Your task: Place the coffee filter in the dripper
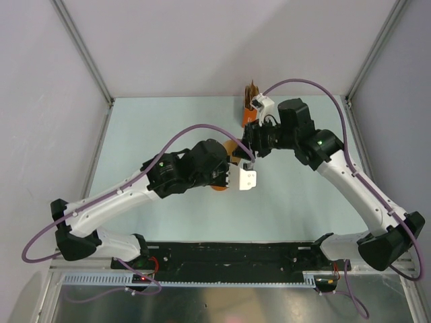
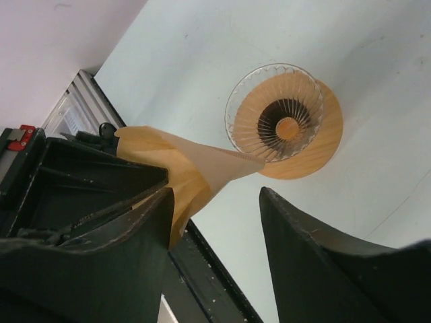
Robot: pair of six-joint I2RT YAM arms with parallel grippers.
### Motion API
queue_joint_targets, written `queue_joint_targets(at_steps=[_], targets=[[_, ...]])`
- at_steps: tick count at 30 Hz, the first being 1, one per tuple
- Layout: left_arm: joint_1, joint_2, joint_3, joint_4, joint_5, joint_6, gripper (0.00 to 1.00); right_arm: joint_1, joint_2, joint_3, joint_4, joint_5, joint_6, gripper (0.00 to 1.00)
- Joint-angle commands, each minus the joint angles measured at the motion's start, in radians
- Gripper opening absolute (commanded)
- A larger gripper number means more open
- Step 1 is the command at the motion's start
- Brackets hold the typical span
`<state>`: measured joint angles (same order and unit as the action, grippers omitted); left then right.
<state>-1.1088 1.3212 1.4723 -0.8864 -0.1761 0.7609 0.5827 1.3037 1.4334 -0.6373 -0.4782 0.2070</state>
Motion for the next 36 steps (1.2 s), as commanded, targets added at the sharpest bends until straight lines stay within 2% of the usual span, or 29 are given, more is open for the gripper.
queue_joint_targets(at_steps=[1,5,6,8,12,14,17,20,23,26,28,29,31,33,36], targets=[[-0.011,0.016,0.051,0.008,-0.039,0.008,0.00,0.007,0.011,0.004,0.051,0.029,0.038,0.52],[-0.012,0.027,0.068,0.007,-0.054,-0.012,0.01,0.004,0.016,0.000,0.052,0.038,0.061,0.24],[-0.013,0.029,0.072,0.007,-0.057,-0.015,0.03,-0.002,0.017,-0.002,0.053,0.038,0.068,0.16],[-0.014,0.033,0.085,0.007,-0.067,-0.032,0.13,-0.019,0.017,-0.005,0.054,0.030,0.089,0.05],[-0.013,0.004,0.117,0.002,-0.048,-0.068,0.65,-0.061,0.012,-0.015,0.056,-0.027,0.077,0.00],[-0.003,-0.033,0.146,-0.004,-0.005,-0.087,0.81,-0.087,0.007,-0.016,0.046,-0.079,0.046,0.00],[0.060,-0.094,0.223,-0.016,0.134,-0.148,0.93,-0.154,-0.005,-0.011,0.048,-0.246,0.009,0.00],[0.188,-0.151,0.304,-0.023,0.351,-0.230,0.98,-0.240,-0.012,0.004,0.077,-0.478,0.014,0.00],[0.300,-0.195,0.316,-0.023,0.448,-0.281,0.99,-0.287,-0.019,0.021,0.106,-0.667,0.043,0.00],[0.327,-0.247,0.237,-0.010,0.426,-0.317,0.99,-0.307,-0.052,0.007,0.157,-0.743,0.077,0.00],[0.329,-0.266,0.184,0.002,0.429,-0.362,0.99,-0.313,-0.079,-0.040,0.283,-0.794,0.167,0.00],[0.329,-0.275,0.153,0.007,0.440,-0.373,0.99,-0.313,-0.089,-0.081,0.399,-0.827,0.258,0.00],[0.331,-0.297,0.101,0.022,0.477,-0.368,0.99,-0.310,-0.104,-0.141,0.595,-0.877,0.396,0.00],[0.332,-0.309,0.064,0.028,0.521,-0.338,0.98,-0.302,-0.110,-0.167,0.710,-0.920,0.469,0.00],[0.333,-0.316,0.026,0.030,0.562,-0.271,0.97,-0.277,-0.121,-0.175,0.727,-0.964,0.458,0.00]])
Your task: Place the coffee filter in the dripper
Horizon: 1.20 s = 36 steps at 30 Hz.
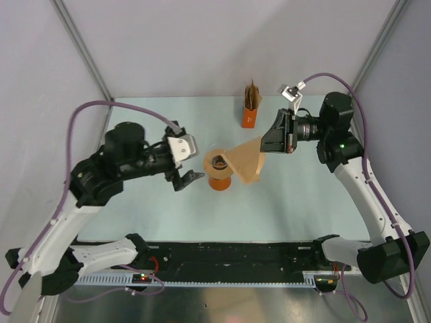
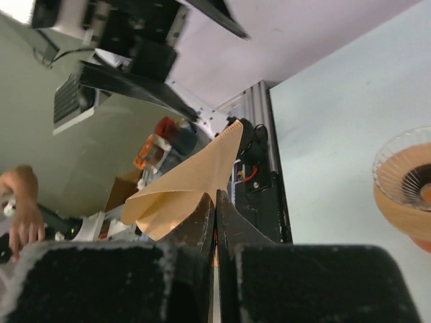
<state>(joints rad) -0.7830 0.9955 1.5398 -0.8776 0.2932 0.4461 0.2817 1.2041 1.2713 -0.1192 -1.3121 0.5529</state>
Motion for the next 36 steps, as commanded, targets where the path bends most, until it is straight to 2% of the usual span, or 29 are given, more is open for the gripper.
queue_joint_targets(at_steps=[1,9,11,14,17,21,25,31,36], targets=[[0.007,0.011,-0.051,0.021,0.106,0.059,0.96,0.041,-0.028,-0.014,0.197,-0.136,0.089,0.00],[-0.008,0.048,-0.092,0.022,0.223,0.062,0.90,0.080,-0.027,-0.008,0.065,-0.026,-0.002,0.00],[-0.006,0.062,-0.081,0.022,0.200,0.045,0.90,0.085,-0.003,0.061,-0.143,0.116,-0.120,0.00],[0.068,0.067,-0.070,0.022,0.223,-0.024,0.91,0.092,0.062,0.203,-0.457,0.375,-0.332,0.00],[0.187,0.061,-0.073,0.026,0.289,-0.101,0.92,0.100,0.123,0.271,-0.592,0.509,-0.393,0.00],[0.320,0.058,-0.090,0.052,0.344,-0.200,0.92,0.118,0.197,0.302,-0.615,0.583,-0.367,0.00],[0.395,0.029,-0.153,0.119,0.366,-0.273,0.92,0.134,0.277,0.351,-0.625,0.612,-0.320,0.00],[0.447,-0.020,-0.274,0.213,0.386,-0.331,0.92,0.154,0.380,0.409,-0.643,0.636,-0.277,0.00],[0.465,-0.018,-0.313,0.247,0.398,-0.359,0.92,0.143,0.464,0.423,-0.640,0.618,-0.231,0.00]])
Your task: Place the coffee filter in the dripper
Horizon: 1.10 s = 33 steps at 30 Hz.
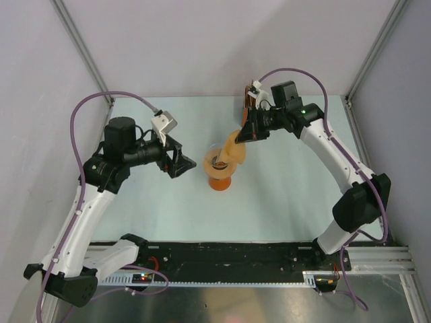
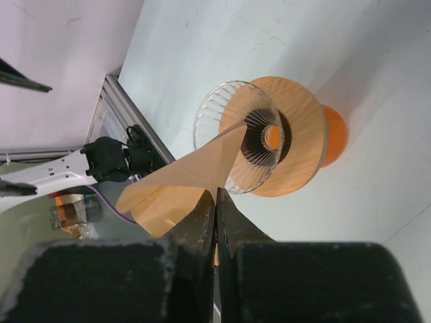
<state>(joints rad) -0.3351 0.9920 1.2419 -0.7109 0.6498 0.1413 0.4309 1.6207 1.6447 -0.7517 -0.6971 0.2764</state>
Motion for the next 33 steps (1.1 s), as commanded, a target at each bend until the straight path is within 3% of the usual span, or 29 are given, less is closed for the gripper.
queue_joint_targets(at_steps=[1,9,10,13,14,19,21,23,27,30,33], targets=[[0.020,-0.014,-0.019,0.084,0.045,-0.057,0.92,-0.007,0.064,0.053,-0.010,0.001,0.050,0.00],[0.031,-0.012,-0.046,0.098,0.044,-0.083,0.92,0.000,0.153,0.092,-0.016,-0.001,0.072,0.02],[0.036,-0.011,-0.047,0.100,0.042,-0.092,0.92,0.002,0.157,0.092,-0.013,-0.002,0.073,0.06],[0.051,-0.005,-0.049,0.115,0.043,-0.127,0.93,0.004,0.156,0.106,-0.010,-0.002,0.064,0.43],[0.058,-0.003,-0.051,0.122,0.046,-0.146,0.93,0.004,0.151,0.121,-0.014,0.002,0.046,0.51],[0.093,0.000,-0.063,0.194,0.064,-0.238,0.93,0.011,0.133,0.233,-0.092,0.052,-0.106,0.73],[0.111,-0.001,-0.070,0.230,0.071,-0.271,0.93,0.027,0.142,0.325,-0.171,0.096,-0.245,0.77],[0.125,-0.005,-0.081,0.265,0.071,-0.296,0.92,0.058,0.170,0.444,-0.276,0.150,-0.397,0.73],[0.137,-0.011,-0.096,0.316,0.050,-0.336,0.90,0.153,0.242,0.629,-0.453,0.271,-0.615,0.46],[0.148,-0.017,-0.097,0.333,0.050,-0.361,0.89,0.215,0.268,0.644,-0.495,0.367,-0.696,0.20],[0.173,-0.034,-0.092,0.338,0.051,-0.380,0.89,0.257,0.282,0.610,-0.512,0.419,-0.728,0.04]])
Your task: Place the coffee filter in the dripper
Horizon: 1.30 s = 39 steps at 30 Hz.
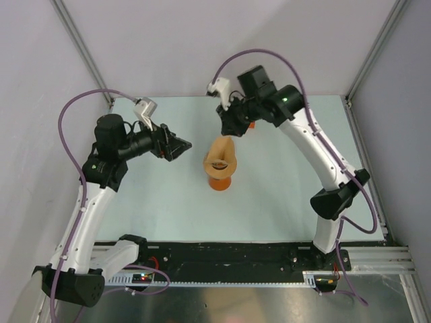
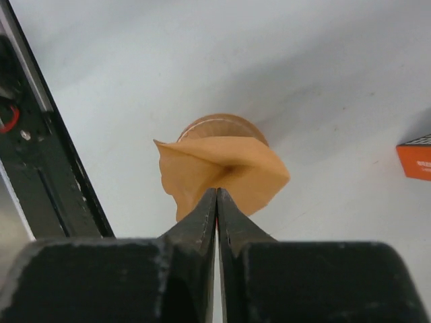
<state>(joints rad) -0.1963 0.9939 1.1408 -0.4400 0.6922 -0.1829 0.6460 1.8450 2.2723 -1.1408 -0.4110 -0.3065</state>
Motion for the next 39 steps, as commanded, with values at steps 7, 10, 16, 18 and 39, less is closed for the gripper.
queue_joint_targets(at_steps=[7,10,16,18,39], targets=[[0.106,-0.068,0.029,0.068,0.037,-0.089,0.88,0.065,0.117,-0.079,-0.112,0.153,-0.157,0.00],[0.112,-0.072,0.031,0.068,0.042,-0.096,0.88,0.074,0.147,-0.085,-0.097,0.150,-0.159,0.00],[0.120,-0.069,0.037,0.069,0.046,-0.099,0.88,0.088,0.196,-0.091,-0.073,0.141,-0.158,0.00],[0.123,-0.069,0.038,0.070,0.050,-0.102,0.88,0.092,0.208,-0.100,-0.068,0.141,-0.160,0.00],[0.138,-0.064,0.044,0.077,0.066,-0.111,0.88,0.128,0.189,-0.214,-0.009,0.148,-0.154,0.32]])
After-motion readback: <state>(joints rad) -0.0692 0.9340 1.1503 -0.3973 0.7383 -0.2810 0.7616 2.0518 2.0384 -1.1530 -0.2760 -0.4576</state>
